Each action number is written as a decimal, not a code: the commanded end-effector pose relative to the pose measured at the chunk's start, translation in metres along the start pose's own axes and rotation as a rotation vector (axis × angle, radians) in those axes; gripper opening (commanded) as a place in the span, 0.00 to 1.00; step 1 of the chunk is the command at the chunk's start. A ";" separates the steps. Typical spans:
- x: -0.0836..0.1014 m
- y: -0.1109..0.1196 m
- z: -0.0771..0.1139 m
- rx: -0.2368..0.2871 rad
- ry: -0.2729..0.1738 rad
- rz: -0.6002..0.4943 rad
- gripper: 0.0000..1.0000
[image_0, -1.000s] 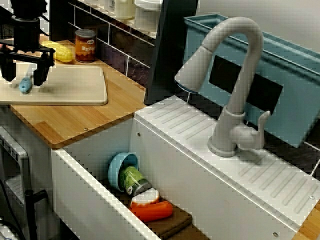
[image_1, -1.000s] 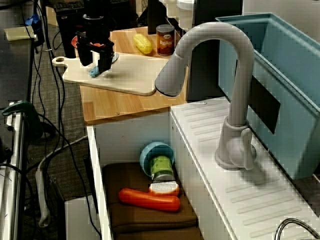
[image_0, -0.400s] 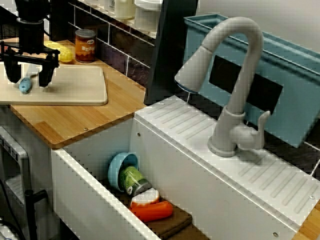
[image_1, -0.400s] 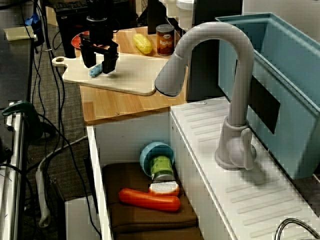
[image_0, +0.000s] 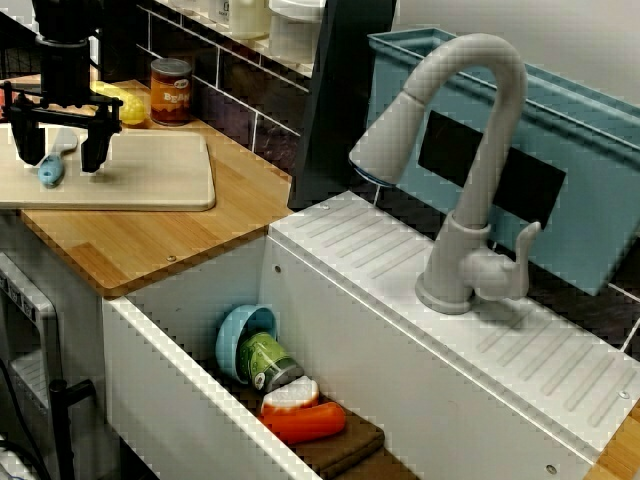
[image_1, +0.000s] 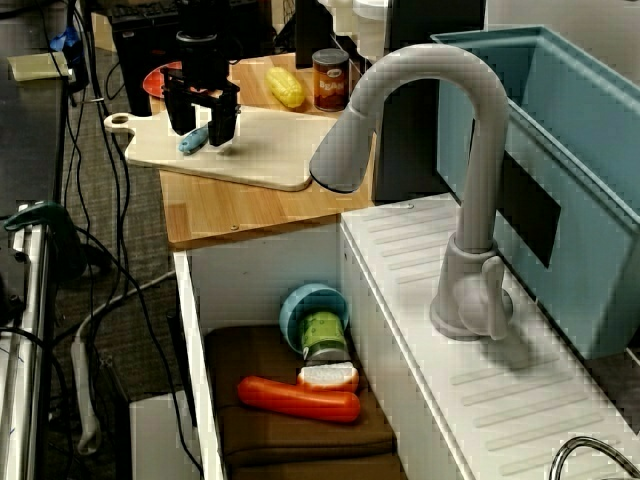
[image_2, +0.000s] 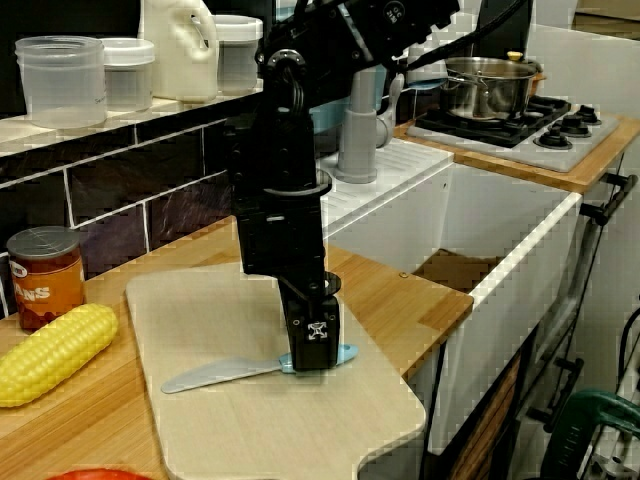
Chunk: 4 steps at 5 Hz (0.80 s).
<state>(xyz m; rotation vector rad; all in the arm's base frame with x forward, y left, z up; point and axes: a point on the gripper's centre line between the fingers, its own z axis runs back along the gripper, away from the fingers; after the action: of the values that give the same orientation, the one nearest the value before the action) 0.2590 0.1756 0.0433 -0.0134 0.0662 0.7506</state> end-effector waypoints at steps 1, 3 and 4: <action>0.007 0.004 0.013 0.005 -0.032 -0.019 1.00; 0.007 0.006 0.014 0.009 -0.025 -0.031 1.00; 0.008 0.007 0.013 0.014 -0.021 -0.033 1.00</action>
<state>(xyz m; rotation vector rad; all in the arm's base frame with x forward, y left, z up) 0.2557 0.1797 0.0443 -0.0069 0.0952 0.7112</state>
